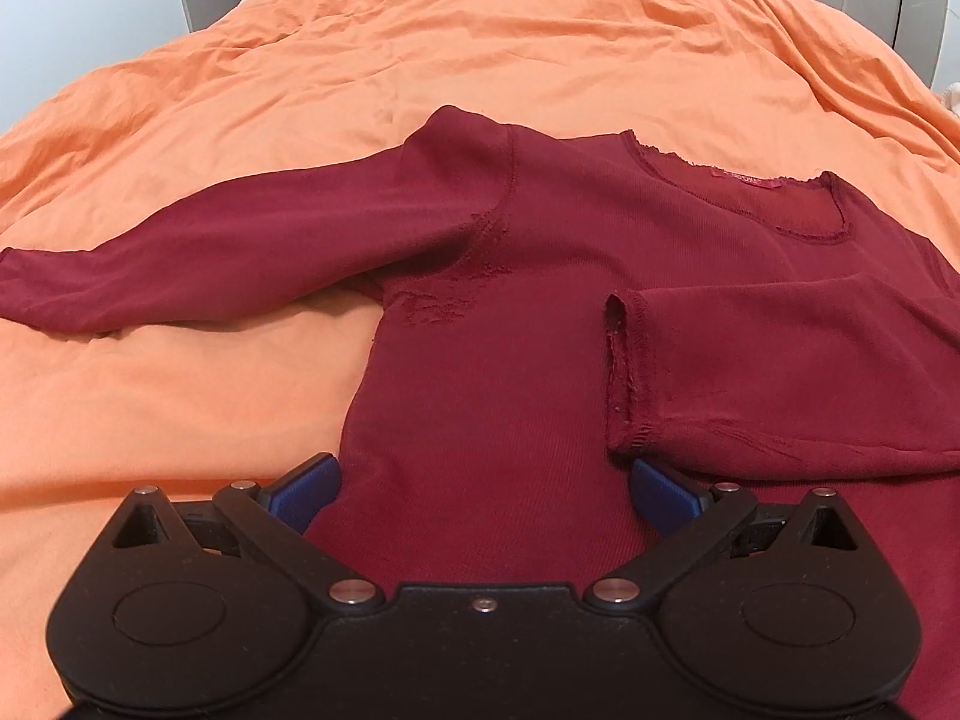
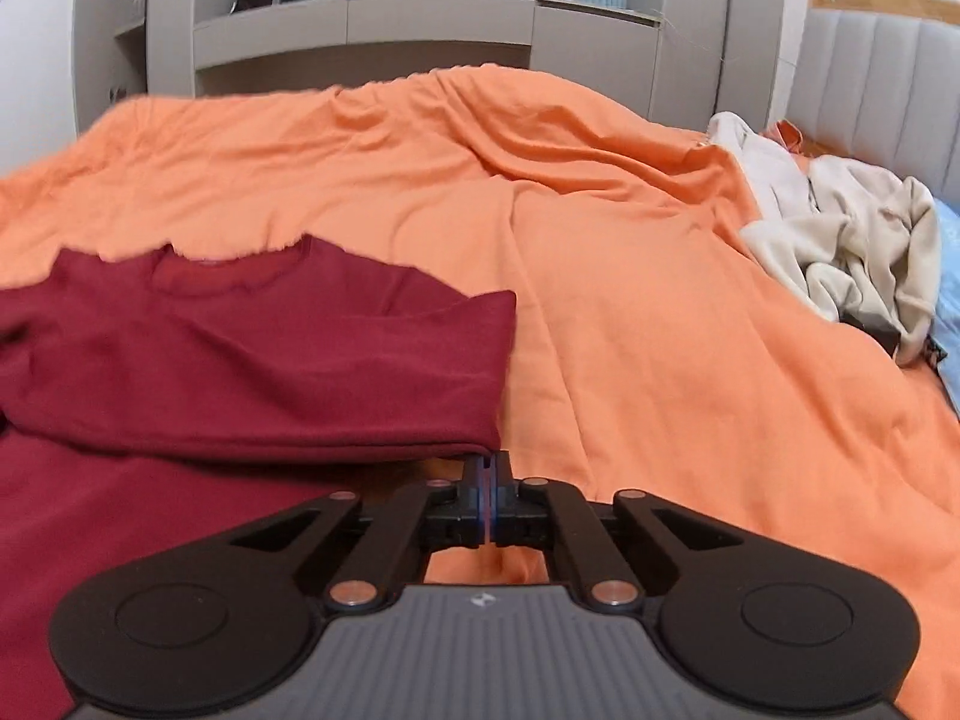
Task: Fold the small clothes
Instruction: 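Lay the held sleeve across the shirt body and open the right gripper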
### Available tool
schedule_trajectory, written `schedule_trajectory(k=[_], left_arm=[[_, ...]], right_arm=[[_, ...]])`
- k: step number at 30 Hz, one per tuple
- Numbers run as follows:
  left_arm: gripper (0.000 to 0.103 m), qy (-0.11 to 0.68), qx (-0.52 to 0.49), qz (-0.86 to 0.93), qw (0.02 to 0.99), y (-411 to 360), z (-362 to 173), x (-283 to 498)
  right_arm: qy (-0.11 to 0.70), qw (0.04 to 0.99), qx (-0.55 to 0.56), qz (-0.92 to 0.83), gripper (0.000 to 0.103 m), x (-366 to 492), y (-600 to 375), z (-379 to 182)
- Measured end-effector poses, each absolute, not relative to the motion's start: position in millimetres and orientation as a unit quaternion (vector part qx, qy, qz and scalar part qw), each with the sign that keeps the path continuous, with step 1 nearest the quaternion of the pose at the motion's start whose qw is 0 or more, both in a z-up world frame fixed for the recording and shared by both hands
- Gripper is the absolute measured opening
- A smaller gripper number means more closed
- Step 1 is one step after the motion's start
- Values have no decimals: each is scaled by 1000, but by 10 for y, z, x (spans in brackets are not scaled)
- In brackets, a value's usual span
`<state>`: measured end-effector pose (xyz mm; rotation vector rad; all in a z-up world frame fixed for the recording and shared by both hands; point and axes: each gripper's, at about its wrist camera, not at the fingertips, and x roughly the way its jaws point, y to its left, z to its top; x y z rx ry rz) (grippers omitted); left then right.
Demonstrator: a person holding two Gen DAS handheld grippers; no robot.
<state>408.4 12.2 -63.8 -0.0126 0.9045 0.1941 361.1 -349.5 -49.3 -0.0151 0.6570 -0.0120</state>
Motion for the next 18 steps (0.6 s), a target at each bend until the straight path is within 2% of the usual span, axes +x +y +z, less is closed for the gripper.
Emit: schedule_trajectory(k=[8,11,12,13,16,17,18], left_arm=[[103,436,-3,94,895,118,-640,4084],[103,435,-5,91,896,123,-630,4076],[102,435,-7,87,896,127,-616,4067],[102,434,-10,81,897,137,-599,4055],[102,432,-29,57,900,190,-507,4003],[102,428,-38,49,902,223,-461,3975],[102,424,-46,42,903,267,-414,3945]], right_arm=[[364,931,-14,-1,2,3672,-3468,-641],[365,931,-13,7,14,3615,-3478,-585],[366,931,-14,9,29,3582,-3483,-558],[366,930,-14,12,49,3556,-3487,-529],[348,937,-15,25,76,3424,-3515,-394],[337,941,-16,25,82,3391,-3508,-343],[325,945,-19,24,93,3367,-3503,-293]])
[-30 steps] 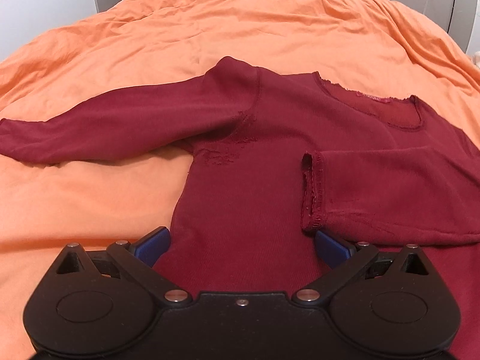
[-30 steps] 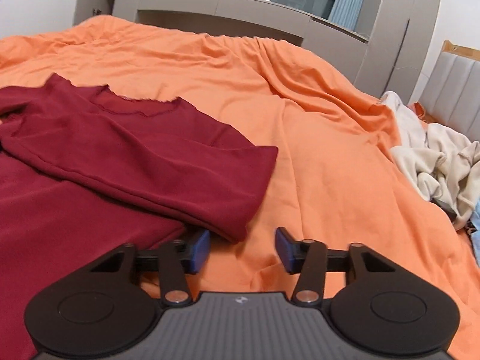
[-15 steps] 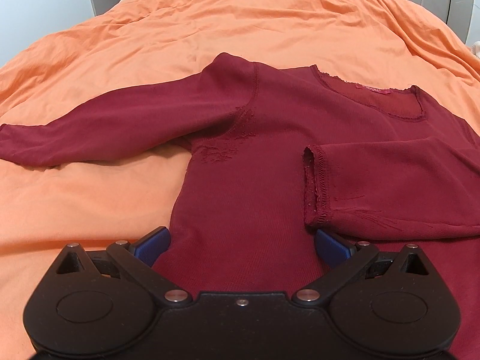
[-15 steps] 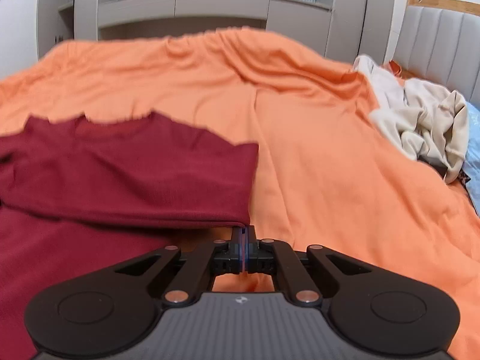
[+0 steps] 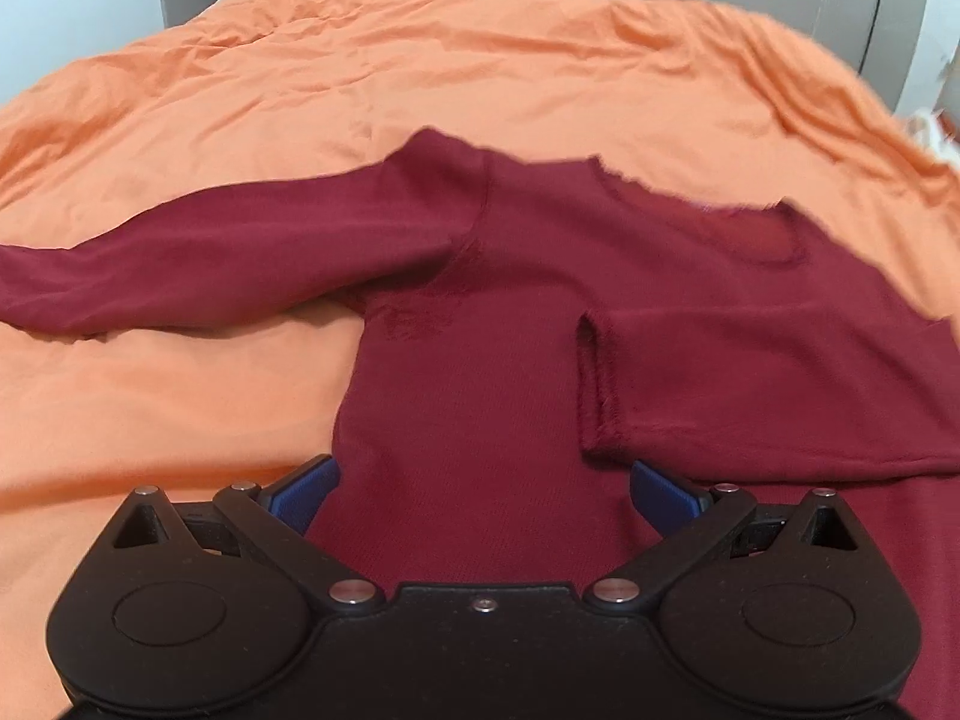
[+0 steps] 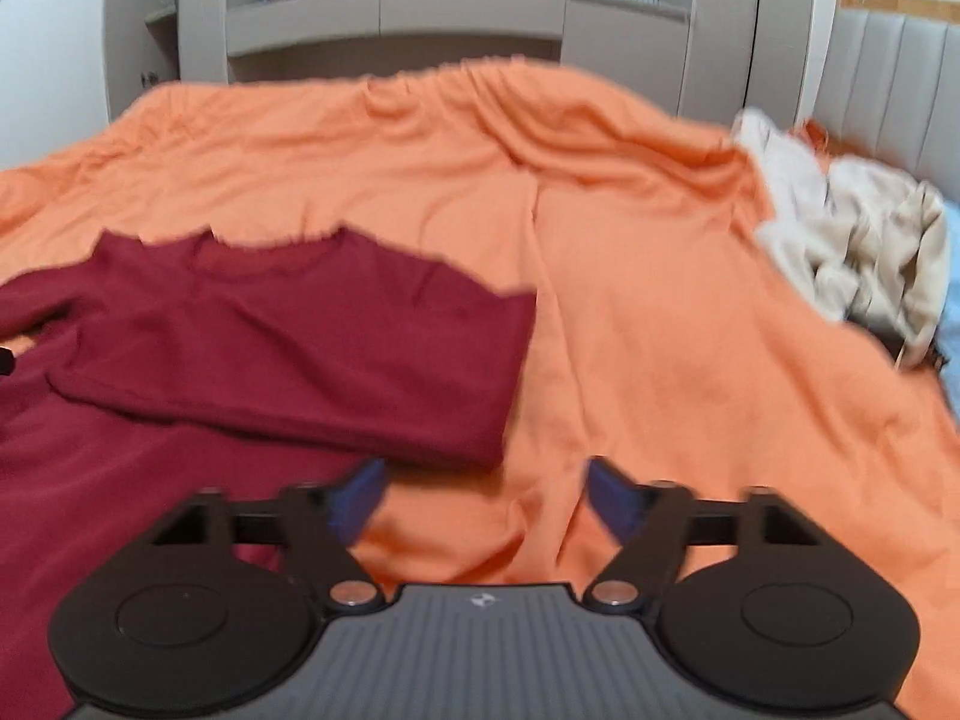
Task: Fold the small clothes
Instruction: 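Lay the held sleeve across the shirt body and open the right gripper, then grasp the other sleeve cuff with the left gripper and lift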
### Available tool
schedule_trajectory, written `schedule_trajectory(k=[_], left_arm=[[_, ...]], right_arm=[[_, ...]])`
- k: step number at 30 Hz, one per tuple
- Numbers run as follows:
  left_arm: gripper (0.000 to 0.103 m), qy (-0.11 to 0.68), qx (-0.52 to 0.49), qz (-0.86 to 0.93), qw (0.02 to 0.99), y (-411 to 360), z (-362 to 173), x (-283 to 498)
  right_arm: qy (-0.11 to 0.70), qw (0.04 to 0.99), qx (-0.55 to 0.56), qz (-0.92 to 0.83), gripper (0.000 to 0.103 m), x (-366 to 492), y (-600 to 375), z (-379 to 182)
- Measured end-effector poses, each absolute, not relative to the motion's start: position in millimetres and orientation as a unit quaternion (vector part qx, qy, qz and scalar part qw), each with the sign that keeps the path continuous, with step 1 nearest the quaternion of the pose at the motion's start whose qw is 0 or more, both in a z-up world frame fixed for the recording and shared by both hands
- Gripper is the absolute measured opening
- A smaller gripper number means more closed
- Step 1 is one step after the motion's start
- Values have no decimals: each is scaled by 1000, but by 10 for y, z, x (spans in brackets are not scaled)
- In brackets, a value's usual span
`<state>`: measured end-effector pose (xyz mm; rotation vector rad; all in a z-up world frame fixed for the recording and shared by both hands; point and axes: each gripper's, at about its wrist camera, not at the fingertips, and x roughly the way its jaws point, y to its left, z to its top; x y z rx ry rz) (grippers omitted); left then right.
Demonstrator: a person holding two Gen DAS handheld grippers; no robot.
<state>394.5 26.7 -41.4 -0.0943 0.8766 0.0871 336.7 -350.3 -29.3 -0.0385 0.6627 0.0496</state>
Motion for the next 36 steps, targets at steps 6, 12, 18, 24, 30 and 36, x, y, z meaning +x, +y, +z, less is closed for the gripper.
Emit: schedule_trajectory(k=[6,12,18,24,30,36], left_arm=[[102,373,-96,66,920,820,-127,3705],[102,318,-175,145,920,1628,32,3479],[102,268,-280,196,901,2408,-6,3318],[102,238,-323,229,887,3058,-150,3491],[102,207,-376,225,875,3477,-356,3610],[87,172,-348,247,888,3496,-349,3705]], right_arm=[[266,961,7,76,103,3291,-3371,-168],[232,963,-12,139,103,3229,-3031,-156],[200,963,-70,168,103,3133,-2662,-220],[186,964,-83,173,103,3118,-2556,-267],[204,961,-66,173,103,3200,-2614,-339],[208,960,-66,175,103,3208,-2614,-365]])
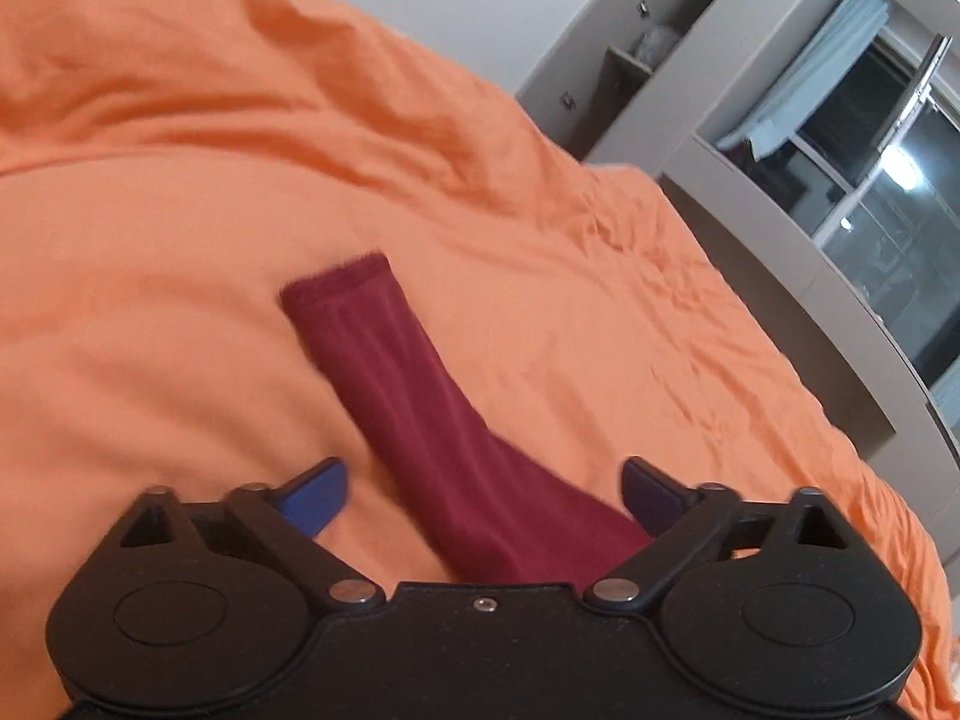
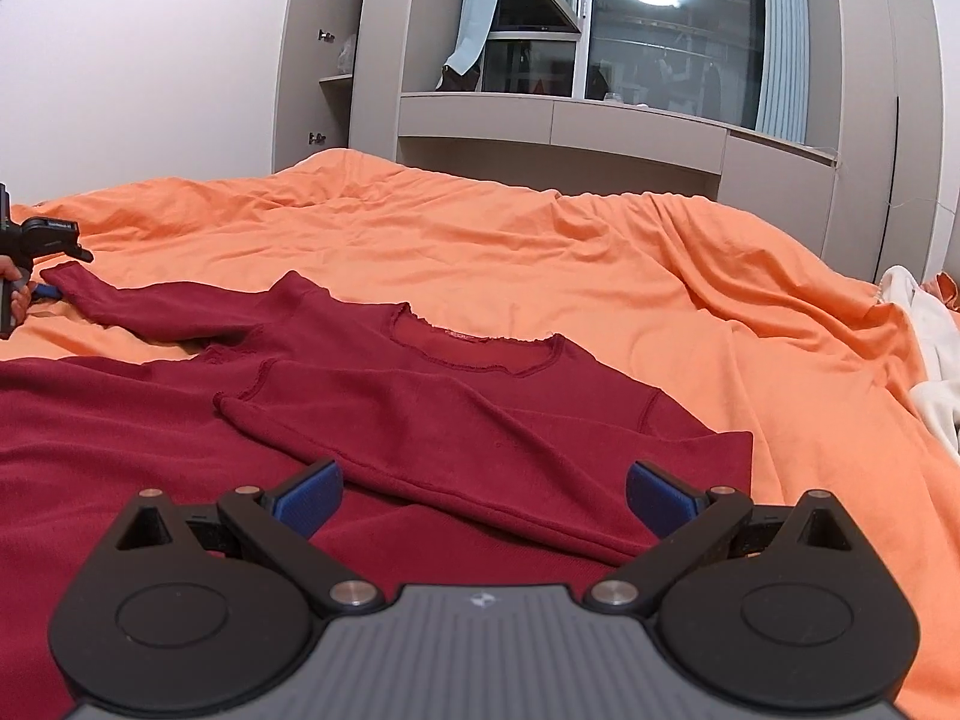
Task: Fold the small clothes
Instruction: 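Grasp the other sleeve cuff with the left gripper and lift, then lay the held sleeve across the shirt body and open the left gripper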
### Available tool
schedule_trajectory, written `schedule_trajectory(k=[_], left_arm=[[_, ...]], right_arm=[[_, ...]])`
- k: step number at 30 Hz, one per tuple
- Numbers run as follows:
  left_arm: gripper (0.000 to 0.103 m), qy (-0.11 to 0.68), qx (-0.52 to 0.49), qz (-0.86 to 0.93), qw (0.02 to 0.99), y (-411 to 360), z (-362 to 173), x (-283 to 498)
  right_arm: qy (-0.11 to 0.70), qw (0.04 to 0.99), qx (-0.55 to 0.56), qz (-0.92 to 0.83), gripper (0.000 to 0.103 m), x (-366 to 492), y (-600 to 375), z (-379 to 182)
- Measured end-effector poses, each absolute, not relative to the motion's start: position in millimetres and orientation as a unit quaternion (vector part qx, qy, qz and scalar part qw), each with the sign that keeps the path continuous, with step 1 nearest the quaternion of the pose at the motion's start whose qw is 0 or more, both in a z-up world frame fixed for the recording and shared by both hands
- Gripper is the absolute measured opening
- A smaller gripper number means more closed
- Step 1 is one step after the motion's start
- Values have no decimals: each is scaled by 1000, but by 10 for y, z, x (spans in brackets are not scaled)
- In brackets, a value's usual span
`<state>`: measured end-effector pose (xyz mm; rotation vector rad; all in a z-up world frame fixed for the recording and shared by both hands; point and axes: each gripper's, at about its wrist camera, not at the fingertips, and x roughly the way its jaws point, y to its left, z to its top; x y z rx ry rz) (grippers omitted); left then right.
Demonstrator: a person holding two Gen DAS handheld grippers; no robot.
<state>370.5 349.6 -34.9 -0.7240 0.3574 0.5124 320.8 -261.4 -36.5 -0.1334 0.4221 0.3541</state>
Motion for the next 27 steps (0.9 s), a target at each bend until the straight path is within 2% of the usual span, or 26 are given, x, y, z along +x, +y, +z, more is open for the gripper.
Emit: schedule_trajectory(k=[1,3,4,5,7,8,13,21,27], left_arm=[[82,167,-347,253,887,3504,-346,3728],[62,158,-351,265,884,3543,-363,3770],[47,156,-355,275,880,3565,-385,3789],[40,158,-359,287,874,3587,-408,3810],[18,161,-366,304,865,3619,-448,3817],[14,158,-368,307,863,3629,-457,3807],[4,131,-346,294,881,3556,-313,3768],[4,40,-233,196,952,2859,471,3769],[5,28,-124,83,988,1914,887,3864]], right_arm=[[209,960,-65,175,103,3209,-2617,-370],[212,959,-64,175,103,3222,-2620,-378],[213,959,-64,174,103,3228,-2621,-385],[215,959,-64,175,103,3234,-2621,-391],[218,958,-64,175,103,3244,-2622,-397],[218,958,-65,176,103,3245,-2620,-398],[214,959,-65,175,103,3237,-2623,-388],[201,964,-56,167,103,3208,-2670,-340],[188,970,-39,149,103,3194,-2757,-282]])
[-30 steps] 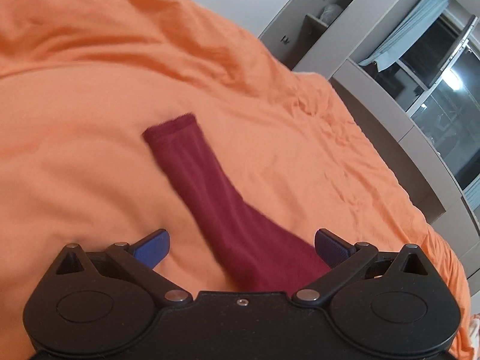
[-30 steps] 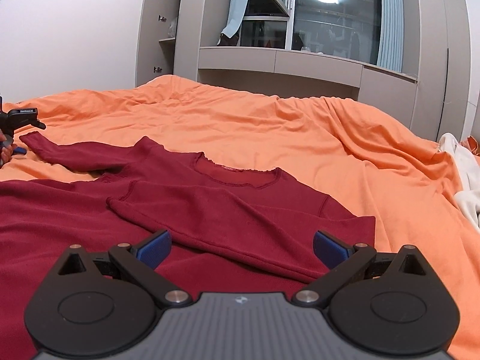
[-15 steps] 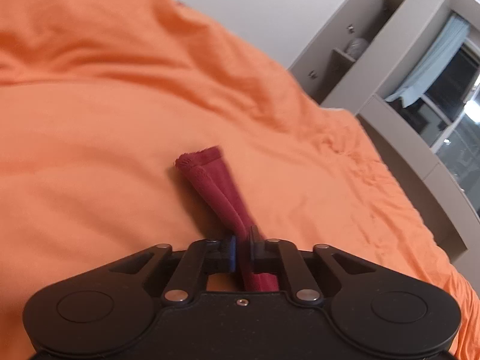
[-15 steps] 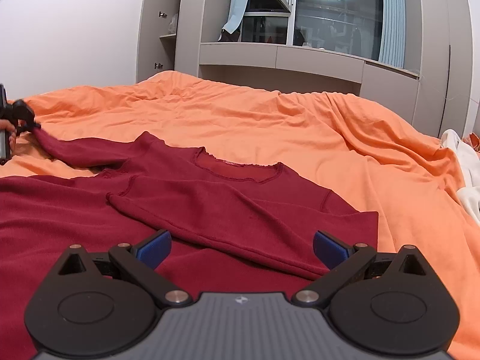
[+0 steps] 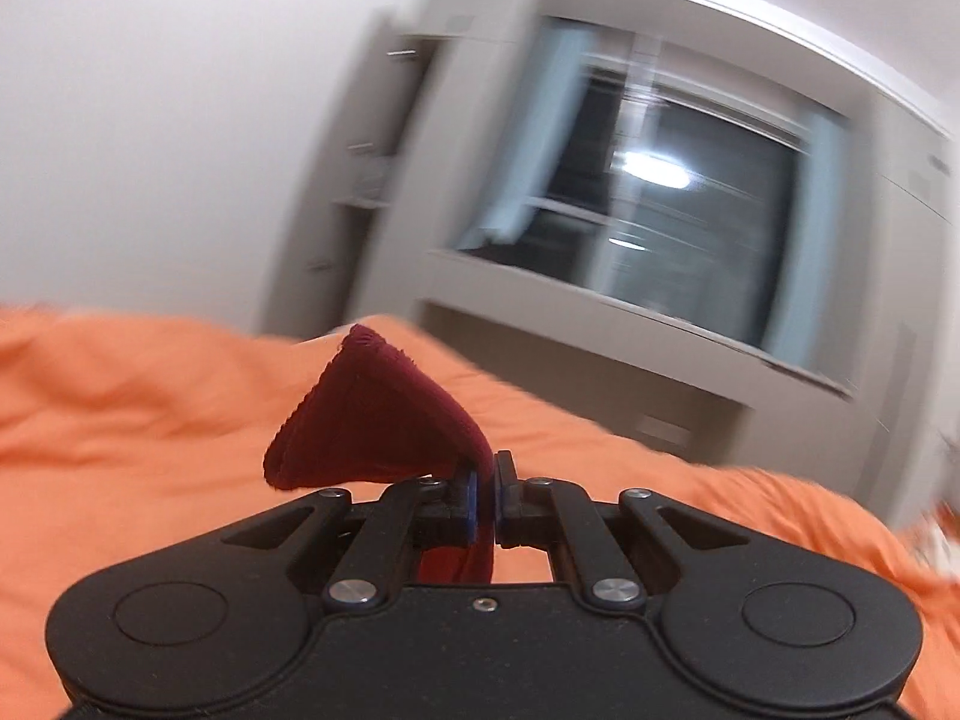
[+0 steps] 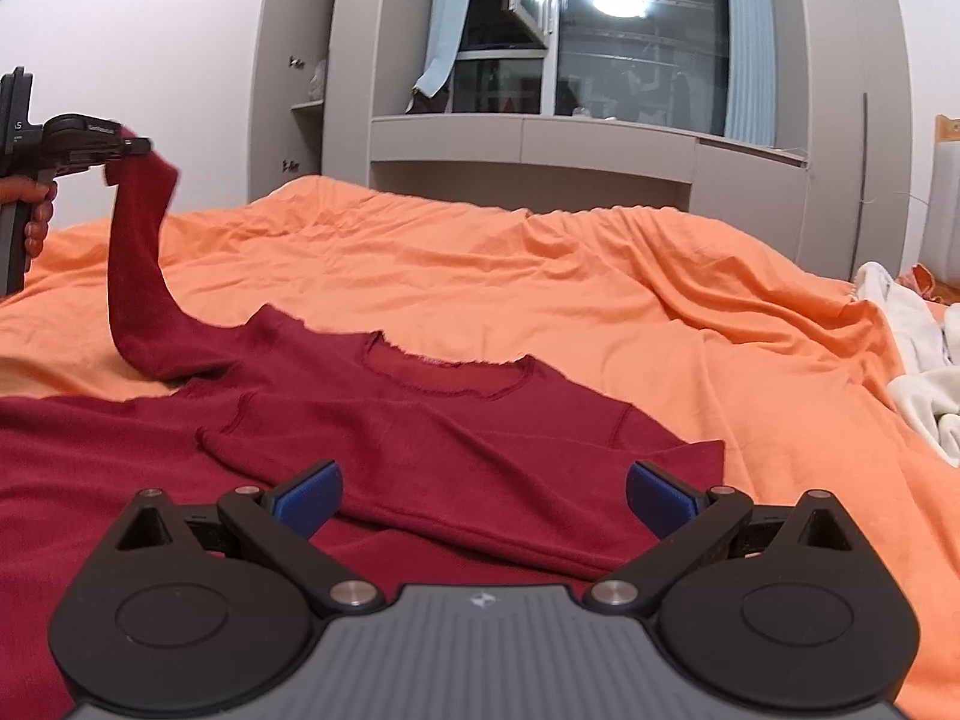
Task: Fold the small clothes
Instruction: 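Lay the held sleeve across the shirt body and open the left gripper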
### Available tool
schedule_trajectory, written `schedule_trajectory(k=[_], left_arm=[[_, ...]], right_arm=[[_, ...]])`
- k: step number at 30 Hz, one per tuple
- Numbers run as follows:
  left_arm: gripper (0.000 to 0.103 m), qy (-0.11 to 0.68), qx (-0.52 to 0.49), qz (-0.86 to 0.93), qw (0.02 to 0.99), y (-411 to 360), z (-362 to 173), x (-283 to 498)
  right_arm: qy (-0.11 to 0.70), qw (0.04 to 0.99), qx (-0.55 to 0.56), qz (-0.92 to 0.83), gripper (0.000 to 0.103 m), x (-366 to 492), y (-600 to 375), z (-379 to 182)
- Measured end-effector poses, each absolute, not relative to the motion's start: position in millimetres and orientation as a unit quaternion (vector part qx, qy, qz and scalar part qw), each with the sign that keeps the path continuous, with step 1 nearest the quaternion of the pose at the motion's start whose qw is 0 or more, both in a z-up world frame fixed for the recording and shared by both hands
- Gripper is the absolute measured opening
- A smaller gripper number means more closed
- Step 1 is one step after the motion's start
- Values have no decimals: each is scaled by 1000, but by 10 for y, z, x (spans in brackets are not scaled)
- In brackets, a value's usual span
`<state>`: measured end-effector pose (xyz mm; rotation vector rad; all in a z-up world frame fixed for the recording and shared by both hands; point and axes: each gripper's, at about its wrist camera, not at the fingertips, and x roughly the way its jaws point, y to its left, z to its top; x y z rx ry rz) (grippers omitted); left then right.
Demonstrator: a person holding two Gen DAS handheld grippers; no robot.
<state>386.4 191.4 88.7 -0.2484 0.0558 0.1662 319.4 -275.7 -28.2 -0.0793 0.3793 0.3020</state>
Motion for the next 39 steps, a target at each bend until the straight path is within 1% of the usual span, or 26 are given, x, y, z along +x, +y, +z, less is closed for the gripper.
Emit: schedule_trajectory(k=[4,9,15,20,23,26,27,28,29,30,31,32,33,34,35,36,37,39], left_arm=[[5,40,-44,0,998,1222,977,3945],[5,84,26,-96,992,419,849,4051],[5,174,98,-185,962,-312,320,4141],[7,239,141,-243,929,-588,-190,4163],[17,262,160,-265,914,-729,-370,4145],[21,276,165,-285,903,-793,-431,3978],[24,280,165,-293,899,-791,-419,3951],[31,284,163,-300,896,-795,-419,3930],[33,289,160,-306,893,-775,-394,3901],[39,297,155,-310,890,-754,-374,3881],[43,302,149,-312,888,-744,-364,3870],[45,305,141,-313,888,-707,-340,3832],[50,307,131,-313,889,-664,-313,3807],[58,309,118,-310,891,-624,-292,3795],[63,310,105,-304,894,-576,-267,3780],[69,310,95,-298,898,-525,-238,3755],[72,307,86,-291,902,-467,-209,3723],[84,299,73,-275,911,-338,-144,3647]], right_arm=[[181,974,-25,132,103,3205,-2844,-243],[179,978,-9,106,103,3224,-2981,-202],[173,981,7,89,103,3228,-3097,-156],[173,981,18,87,103,3234,-3141,-140],[174,981,21,85,103,3231,-3151,-136],[177,980,28,86,103,3233,-3161,-140],[179,980,30,86,103,3239,-3165,-144],[182,979,32,87,103,3247,-3166,-150],[185,978,34,89,103,3258,-3165,-157],[189,977,37,94,103,3270,-3162,-165],[192,976,41,98,103,3279,-3164,-169],[197,974,48,105,103,3293,-3163,-178],[204,971,53,115,103,3315,-3152,-189],[210,968,61,125,103,3334,-3156,-201],[216,964,70,135,103,3355,-3152,-216],[224,961,78,146,103,3382,-3141,-230],[232,956,88,160,103,3409,-3135,-250],[248,947,100,180,103,3468,-3108,-292]])
